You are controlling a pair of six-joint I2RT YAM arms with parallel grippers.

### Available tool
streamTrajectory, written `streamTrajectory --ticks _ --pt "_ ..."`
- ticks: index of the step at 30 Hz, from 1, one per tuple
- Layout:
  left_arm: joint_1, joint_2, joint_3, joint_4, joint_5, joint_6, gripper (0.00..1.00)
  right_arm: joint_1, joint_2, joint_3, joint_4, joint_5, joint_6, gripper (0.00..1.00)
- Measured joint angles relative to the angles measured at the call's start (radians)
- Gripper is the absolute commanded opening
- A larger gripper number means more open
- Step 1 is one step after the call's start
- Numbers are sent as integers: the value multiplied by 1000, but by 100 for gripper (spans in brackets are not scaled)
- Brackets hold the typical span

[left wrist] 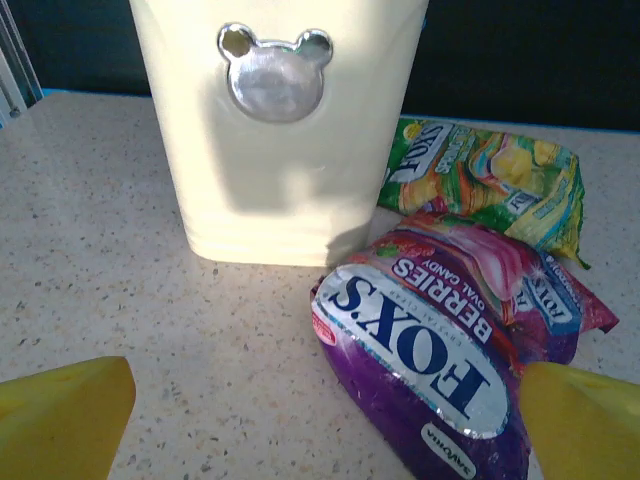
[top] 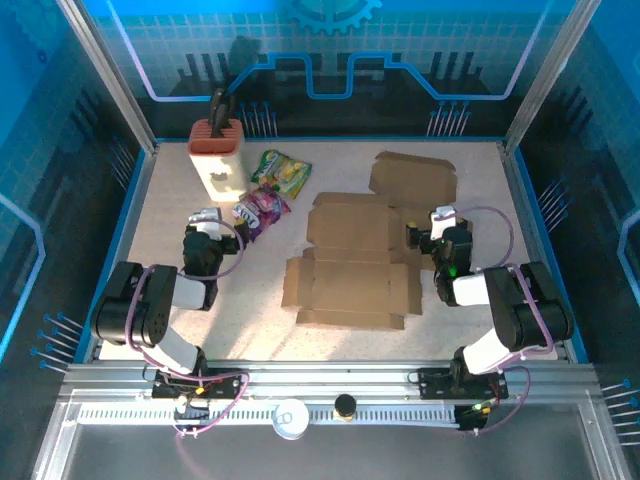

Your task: Fold the paper box

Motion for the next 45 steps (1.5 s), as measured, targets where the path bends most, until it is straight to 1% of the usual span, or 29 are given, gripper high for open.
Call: streamTrajectory --ticks 4,10,14,19,21,23,25,28,29,31,33,34,35,36,37,38,39,40,42,43,44,45 --pt "0 0 -5 -3 8 0 99 0 0 0 0 -1 0 100" --pt "0 0 -63 56 10 0 99 0 0 0 0 -4 0 100" --pt "0 0 -67 79 10 0 99 0 0 0 0 -4 0 100" --pt "0 8 -115 180 6 0 99 2 -2 -11 24 0 -5 100" --pt "-3 5 -143 198 1 2 99 14 -27 -42 40 21 -9 100" --pt "-16 -27 -164 197 -13 18 99 37 -95 -76 22 51 -20 100" --pt "-48 -79 -184 205 -37 41 99 64 -195 -80 -23 73 -38 100" --pt "-138 -138 -197 230 -93 105 99 111 -362 -74 -59 103 -69 100" --pt "-190 -154 -197 235 -124 142 99 133 -429 -61 -97 111 -74 100" --pt "-295 -199 -197 232 -186 207 99 166 -552 6 -233 114 -58 100" --pt "-421 -292 -191 202 -250 266 99 181 -648 127 -395 106 2 100" --pt "-472 -347 -175 158 -284 283 99 182 -681 202 -488 96 53 100" --pt "-522 -410 -137 68 -328 283 99 180 -703 280 -574 73 108 100" --pt "-568 -483 -56 -78 -375 245 99 175 -723 353 -651 35 168 100" --pt "-591 -533 33 -225 -398 186 99 170 -739 399 -705 -3 219 100" --pt "-599 -576 156 -420 -412 93 99 162 -760 435 -759 -56 286 100" --pt "-597 -603 266 -571 -417 1 99 149 -782 444 -794 -116 342 100" --pt "-588 -627 354 -678 -410 -90 99 133 -802 444 -821 -174 380 100" --pt "-550 -676 457 -845 -359 -258 99 108 -829 446 -923 -272 465 100" --pt "-527 -694 484 -920 -323 -332 95 107 -829 456 -990 -294 495 100" --pt "-508 -698 510 -1009 -285 -419 89 108 -824 481 -1085 -308 523 100" --pt "-498 -689 532 -1086 -254 -486 84 116 -811 516 -1181 -310 547 100"
